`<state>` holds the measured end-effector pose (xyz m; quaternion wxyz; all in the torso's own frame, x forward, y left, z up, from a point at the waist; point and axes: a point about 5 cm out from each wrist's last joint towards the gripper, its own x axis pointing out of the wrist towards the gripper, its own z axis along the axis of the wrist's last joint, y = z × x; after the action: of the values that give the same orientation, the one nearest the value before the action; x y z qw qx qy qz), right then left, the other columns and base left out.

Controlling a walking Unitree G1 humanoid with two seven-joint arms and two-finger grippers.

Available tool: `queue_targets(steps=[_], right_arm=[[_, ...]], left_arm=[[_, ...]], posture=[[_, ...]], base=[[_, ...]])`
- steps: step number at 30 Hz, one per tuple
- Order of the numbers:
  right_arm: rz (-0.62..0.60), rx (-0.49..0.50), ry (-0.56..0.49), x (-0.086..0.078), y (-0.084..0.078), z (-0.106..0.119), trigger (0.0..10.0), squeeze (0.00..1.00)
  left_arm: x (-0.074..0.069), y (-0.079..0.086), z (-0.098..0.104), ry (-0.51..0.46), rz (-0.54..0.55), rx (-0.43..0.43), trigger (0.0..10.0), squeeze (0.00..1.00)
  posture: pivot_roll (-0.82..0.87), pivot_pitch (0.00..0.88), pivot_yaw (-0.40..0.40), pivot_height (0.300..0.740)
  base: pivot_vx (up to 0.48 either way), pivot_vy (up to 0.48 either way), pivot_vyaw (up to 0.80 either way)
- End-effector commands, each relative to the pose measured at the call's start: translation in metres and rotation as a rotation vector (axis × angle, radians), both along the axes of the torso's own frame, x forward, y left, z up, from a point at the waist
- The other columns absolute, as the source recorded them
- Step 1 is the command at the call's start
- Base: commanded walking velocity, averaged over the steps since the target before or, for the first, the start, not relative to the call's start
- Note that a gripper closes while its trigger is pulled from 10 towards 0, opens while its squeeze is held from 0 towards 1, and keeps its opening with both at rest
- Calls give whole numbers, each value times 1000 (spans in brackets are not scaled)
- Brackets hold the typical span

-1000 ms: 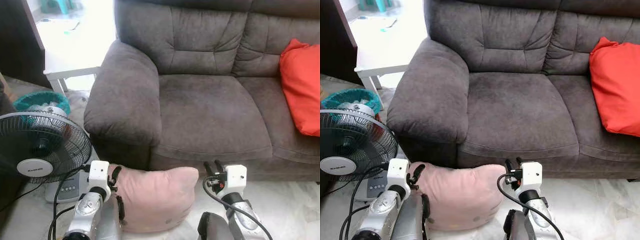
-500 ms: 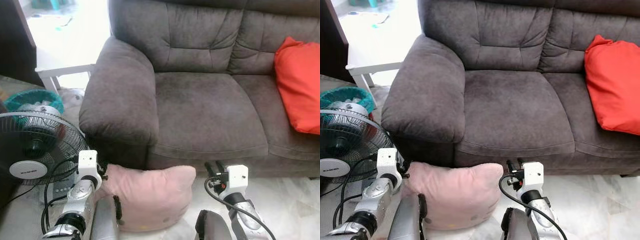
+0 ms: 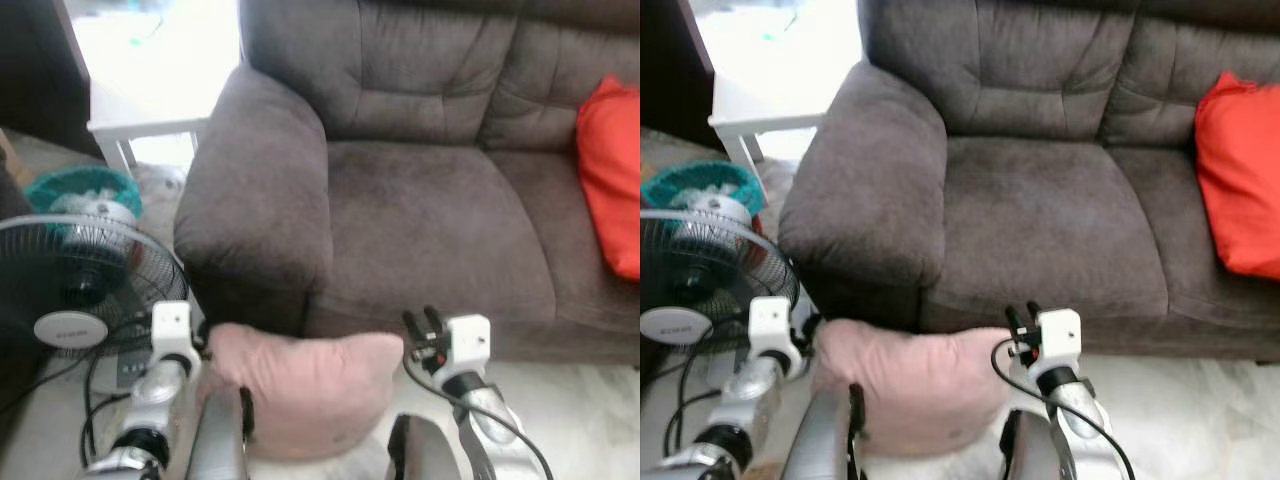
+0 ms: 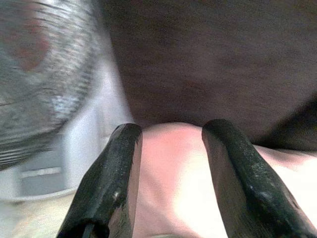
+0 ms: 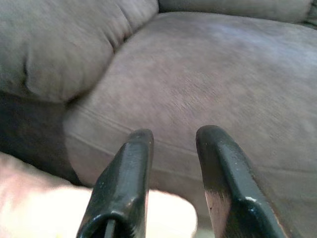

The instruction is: Move the pillow to the sofa from floor

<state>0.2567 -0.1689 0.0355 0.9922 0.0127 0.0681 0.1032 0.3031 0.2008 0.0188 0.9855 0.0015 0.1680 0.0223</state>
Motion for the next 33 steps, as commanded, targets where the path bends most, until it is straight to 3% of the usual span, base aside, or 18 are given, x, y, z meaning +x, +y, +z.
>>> queue_targets(steps=[1, 23, 27, 30, 33], right_arm=[[-16, -2, 10, -2, -4, -1, 10000, 0], [2, -7, 15, -2, 1, -2, 10000, 0], [5, -9, 16, -3, 1, -1, 10000, 0], [9, -12, 18, -3, 1, -1, 10000, 0], [9, -14, 17, -3, 0, -1, 10000, 0]], left_arm=[[-1, 0, -2, 14, -8, 11, 10000, 0], [-6, -3, -9, 52, -38, 21, 10000, 0], [-9, -9, -15, 91, -89, -6, 10000, 0], [-15, -11, -24, 172, -126, 14, 10000, 0], [-18, -10, -27, 193, -117, 20, 10000, 0]], posture=[[58, 108, -131, 522], [62, 111, -133, 522], [58, 110, -134, 522], [58, 111, -134, 522], [53, 114, -136, 522]], base=[[240, 0, 0], [205, 0, 155], [0, 0, 0], [0, 0, 0], [0, 0, 0]])
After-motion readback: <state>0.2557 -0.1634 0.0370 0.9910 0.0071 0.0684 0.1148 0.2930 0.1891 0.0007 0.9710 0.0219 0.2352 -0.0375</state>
